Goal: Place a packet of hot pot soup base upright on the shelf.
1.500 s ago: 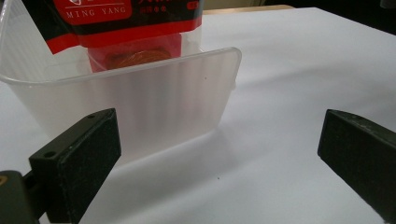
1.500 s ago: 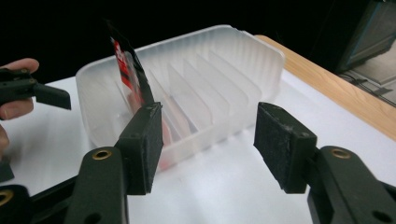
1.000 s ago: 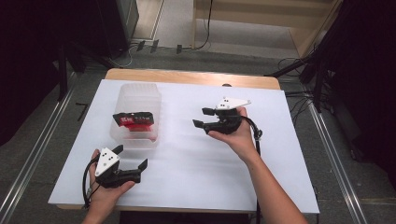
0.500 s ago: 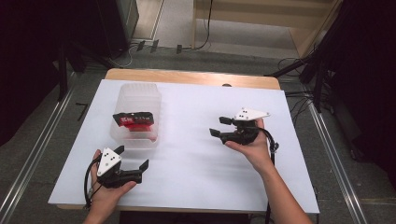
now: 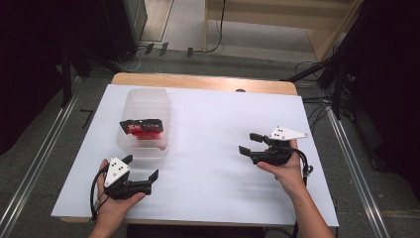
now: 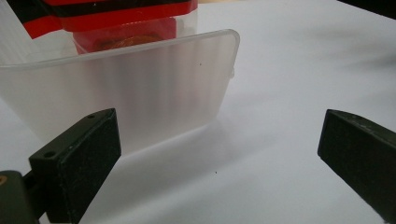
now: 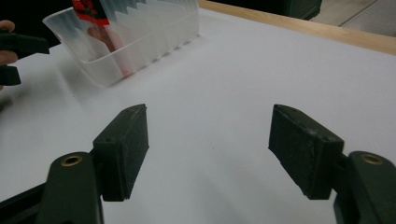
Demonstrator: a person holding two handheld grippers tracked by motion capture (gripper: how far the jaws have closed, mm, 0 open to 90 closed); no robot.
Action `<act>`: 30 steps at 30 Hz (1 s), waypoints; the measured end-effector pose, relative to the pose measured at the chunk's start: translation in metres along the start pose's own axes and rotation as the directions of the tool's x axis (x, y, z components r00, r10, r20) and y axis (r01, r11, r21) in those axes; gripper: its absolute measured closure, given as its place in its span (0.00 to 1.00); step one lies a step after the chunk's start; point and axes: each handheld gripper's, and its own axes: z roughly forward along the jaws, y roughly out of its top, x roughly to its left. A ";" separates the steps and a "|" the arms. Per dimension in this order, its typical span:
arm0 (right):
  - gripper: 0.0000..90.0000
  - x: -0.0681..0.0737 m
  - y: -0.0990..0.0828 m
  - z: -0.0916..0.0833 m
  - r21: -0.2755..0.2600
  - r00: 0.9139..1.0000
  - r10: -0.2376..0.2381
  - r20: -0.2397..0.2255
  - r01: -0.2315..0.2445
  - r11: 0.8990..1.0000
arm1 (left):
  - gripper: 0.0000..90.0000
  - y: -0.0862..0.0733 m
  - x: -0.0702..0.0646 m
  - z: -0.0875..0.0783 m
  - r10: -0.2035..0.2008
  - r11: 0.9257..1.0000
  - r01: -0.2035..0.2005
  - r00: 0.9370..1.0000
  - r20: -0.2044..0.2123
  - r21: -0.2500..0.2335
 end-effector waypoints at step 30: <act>0.21 -0.021 -0.085 -0.100 -0.042 0.969 0.160 0.187 -0.155 0.987 | 0.00 -0.001 0.013 -0.001 -0.017 1.000 0.017 0.999 -0.038 -0.005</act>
